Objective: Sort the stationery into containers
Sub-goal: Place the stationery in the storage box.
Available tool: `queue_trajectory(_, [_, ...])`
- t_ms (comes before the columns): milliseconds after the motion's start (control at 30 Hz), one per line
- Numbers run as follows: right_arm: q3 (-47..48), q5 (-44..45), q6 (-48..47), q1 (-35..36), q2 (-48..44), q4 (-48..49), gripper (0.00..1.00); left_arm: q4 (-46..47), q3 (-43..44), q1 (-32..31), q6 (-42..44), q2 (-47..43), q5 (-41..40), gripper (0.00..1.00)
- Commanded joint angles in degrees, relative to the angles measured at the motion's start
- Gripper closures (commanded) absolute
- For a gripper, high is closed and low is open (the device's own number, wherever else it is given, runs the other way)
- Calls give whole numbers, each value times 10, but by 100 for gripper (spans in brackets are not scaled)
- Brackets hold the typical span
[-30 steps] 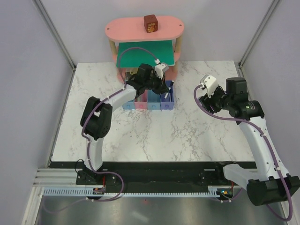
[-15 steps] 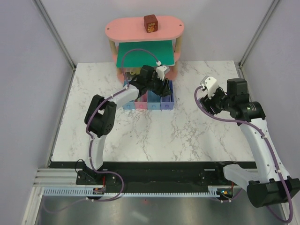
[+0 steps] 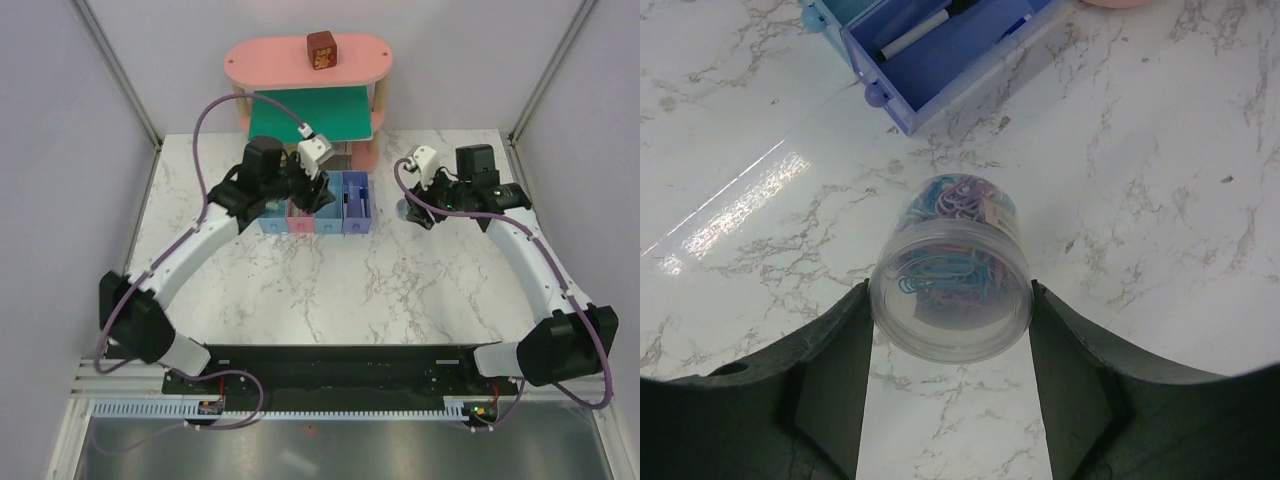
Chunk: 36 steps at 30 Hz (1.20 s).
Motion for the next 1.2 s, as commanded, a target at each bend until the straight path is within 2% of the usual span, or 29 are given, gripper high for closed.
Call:
queue_trajectory(0, [52, -26, -7, 39, 56, 60, 73, -104, -74, -2, 146, -112, -84, 43])
queue_trajectory(133, [101, -19, -30, 74, 126, 61, 73, -160, -129, -1, 216, -219, -156, 43])
queue_trajectory(233, [156, -19, -49, 89, 183, 54, 73, -171, -168, -1, 227, -283, -159, 45])
queue_trajectory(333, [218, -13, -63, 107, 236, 40, 73, -190, -194, -1, 220, -318, -170, 51])
queue_trajectory(500, [295, -5, -77, 140, 309, 32, 73, -223, -226, -2, 248, -375, -194, 54])
queue_trajectory(533, [304, -3, -78, 151, 319, 32, 73, -227, -227, -1, 253, -380, -195, 56])
queue_trajectory(567, [319, 0, -80, 157, 338, 32, 73, -233, -226, -1, 257, -384, -200, 65])
queue_trajectory(667, [350, 6, -80, 176, 377, 34, 73, -248, -220, -1, 262, -391, -216, 83])
queue_trajectory(700, [357, 8, -79, 179, 386, 35, 73, -257, -218, -2, 263, -391, -217, 84])
queue_trajectory(833, [374, 18, -78, 193, 421, 45, 73, -271, -211, -2, 265, -402, -224, 84])
queue_trajectory(933, [370, 29, -89, 195, 439, 47, 74, -279, -208, -1, 263, -412, -229, 80])
queue_trajectory(1100, [368, 36, -102, 197, 459, 49, 74, -287, -207, -2, 268, -426, -229, 78])
queue_trajectory(1167, [374, 41, -104, 198, 468, 51, 74, -286, -206, -2, 267, -427, -228, 72])
